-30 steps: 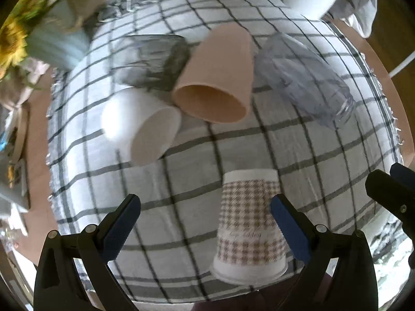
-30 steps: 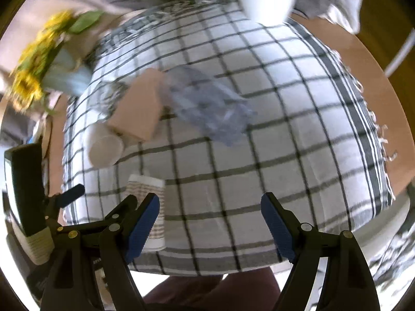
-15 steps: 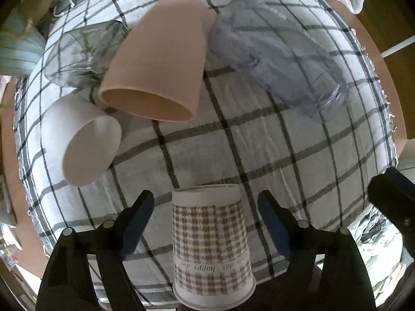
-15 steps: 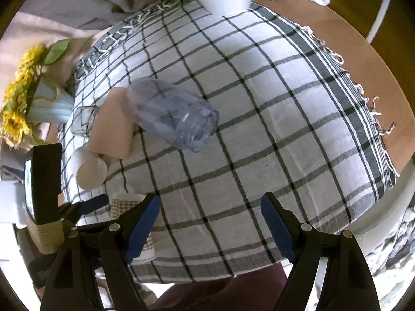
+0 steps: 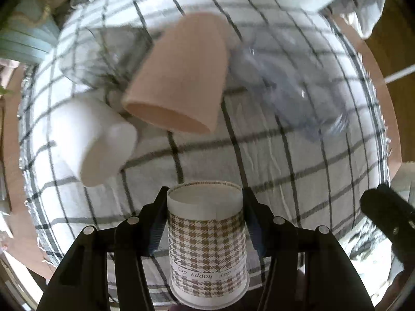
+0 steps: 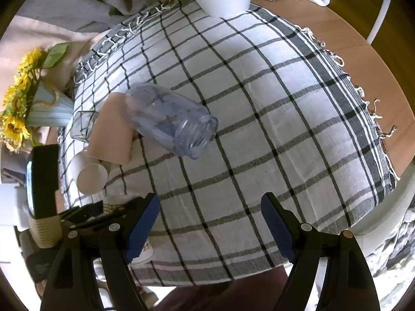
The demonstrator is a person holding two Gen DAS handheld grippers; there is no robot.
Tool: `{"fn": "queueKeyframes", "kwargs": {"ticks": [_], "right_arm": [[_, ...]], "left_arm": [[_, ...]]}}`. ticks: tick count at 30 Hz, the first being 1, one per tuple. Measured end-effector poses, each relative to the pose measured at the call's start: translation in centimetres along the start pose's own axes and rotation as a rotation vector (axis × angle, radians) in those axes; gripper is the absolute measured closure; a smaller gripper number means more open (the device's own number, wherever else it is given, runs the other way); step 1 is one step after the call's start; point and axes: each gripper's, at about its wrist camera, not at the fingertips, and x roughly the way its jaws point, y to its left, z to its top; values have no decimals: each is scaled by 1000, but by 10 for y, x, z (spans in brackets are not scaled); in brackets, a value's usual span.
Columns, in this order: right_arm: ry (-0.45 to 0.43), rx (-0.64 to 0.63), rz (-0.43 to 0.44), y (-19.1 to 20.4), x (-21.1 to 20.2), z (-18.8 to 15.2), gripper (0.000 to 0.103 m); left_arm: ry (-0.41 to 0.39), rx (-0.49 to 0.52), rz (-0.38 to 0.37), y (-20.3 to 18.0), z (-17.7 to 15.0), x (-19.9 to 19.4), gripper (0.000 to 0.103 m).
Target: Flip cup upside down
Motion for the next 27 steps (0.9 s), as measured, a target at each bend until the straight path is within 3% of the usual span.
{"fn": "queueKeyframes", "kwargs": {"ticks": [11,27], "right_arm": [[-40,-51,-6,8,-16,7,23],[6,-175,-17,5,-10,-4,23]], "left_arm": [[-154,-45,-36,7,-5,-35,49],[-201,-142,-28,-3,-61,-38,49]]}}
